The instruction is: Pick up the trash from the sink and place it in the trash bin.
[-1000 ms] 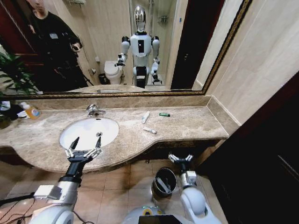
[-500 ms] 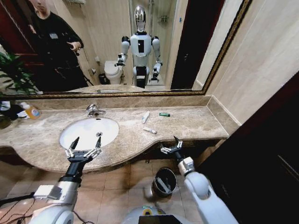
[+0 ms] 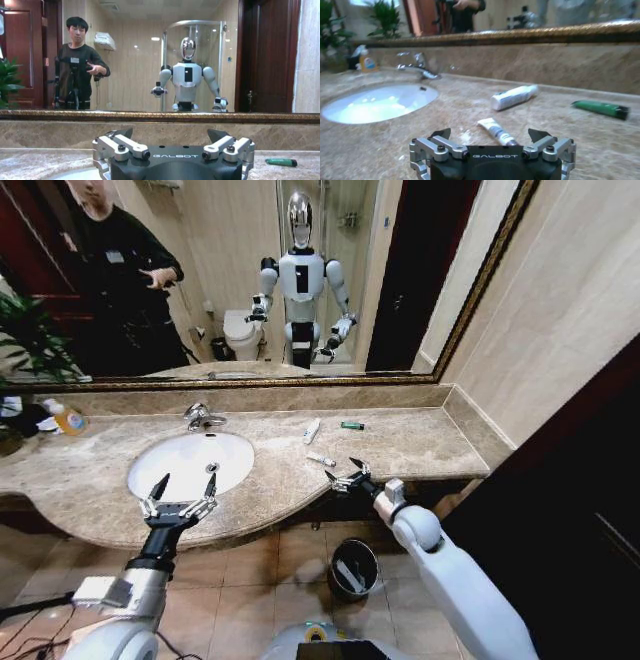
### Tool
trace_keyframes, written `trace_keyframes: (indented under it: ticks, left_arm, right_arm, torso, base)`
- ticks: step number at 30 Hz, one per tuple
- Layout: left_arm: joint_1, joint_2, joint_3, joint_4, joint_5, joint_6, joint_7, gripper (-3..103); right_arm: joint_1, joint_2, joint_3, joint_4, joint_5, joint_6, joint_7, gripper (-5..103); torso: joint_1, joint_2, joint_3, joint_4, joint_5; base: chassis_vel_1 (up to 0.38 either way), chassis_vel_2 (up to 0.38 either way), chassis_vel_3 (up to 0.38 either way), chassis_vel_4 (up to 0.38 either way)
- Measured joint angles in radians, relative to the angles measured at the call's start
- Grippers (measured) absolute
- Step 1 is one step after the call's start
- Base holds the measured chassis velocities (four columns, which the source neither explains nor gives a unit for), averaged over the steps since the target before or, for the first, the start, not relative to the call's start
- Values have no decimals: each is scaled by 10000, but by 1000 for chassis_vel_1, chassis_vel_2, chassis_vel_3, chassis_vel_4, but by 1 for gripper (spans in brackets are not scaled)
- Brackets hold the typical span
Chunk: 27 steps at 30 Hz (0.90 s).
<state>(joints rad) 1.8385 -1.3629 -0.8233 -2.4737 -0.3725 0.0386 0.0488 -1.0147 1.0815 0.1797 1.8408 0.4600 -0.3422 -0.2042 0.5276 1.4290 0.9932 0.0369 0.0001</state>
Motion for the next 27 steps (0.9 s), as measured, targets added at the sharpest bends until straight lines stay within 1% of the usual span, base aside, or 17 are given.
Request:
trace_keyframes:
  ticks: [3,10,14,17,23,24,26,27]
  left_arm:
    - [0,0,0,0,0,0,0,100]
    - [0,0,-1,0,0,0,0,100]
    - [0,0,0,0,0,0,0,100]
    - [0,0,0,0,0,0,0,100]
    - [0,0,0,0,0,0,-1,100]
    - [0,0,0,0,0,0,0,100]
    - [0,0,0,0,0,0,0,100]
    - [0,0,0,0,0,0,0,100]
  right_arm:
    - [566,-100,-398,-315,54,-144,-365,100]
    - [1219,-82,-990,-656,-124,-172,-475,100]
    - [1541,-36,-1246,-922,-225,-168,-439,100]
    - [1850,20,-1437,-1243,-255,-163,-179,100]
    - [1992,80,-1516,-1515,-265,-150,22,100]
    - [1986,102,-1558,-1535,-266,-146,192,100]
    - [1959,124,-1589,-1525,-259,-190,361,90]
    - [1959,124,-1589,-1525,-259,-190,361,90]
  torso:
    - [0,0,0,-1,0]
    - [0,0,0,0,0]
    - [0,0,0,0,0]
    - [0,0,0,0,-1]
    - [0,0,0,0,-1]
    - [0,0,0,0,0]
    - [-1,0,0,0,-1]
    - [-1,0,0,0,-1]
  base:
    - [0,0,0,0]
    - [0,0,0,0]
    - [0,0,0,0]
    - [0,0,0,0]
    - [0,0,0,0]
    - [0,0,0,0]
    - [0,0,0,0]
    - [0,0,0,0]
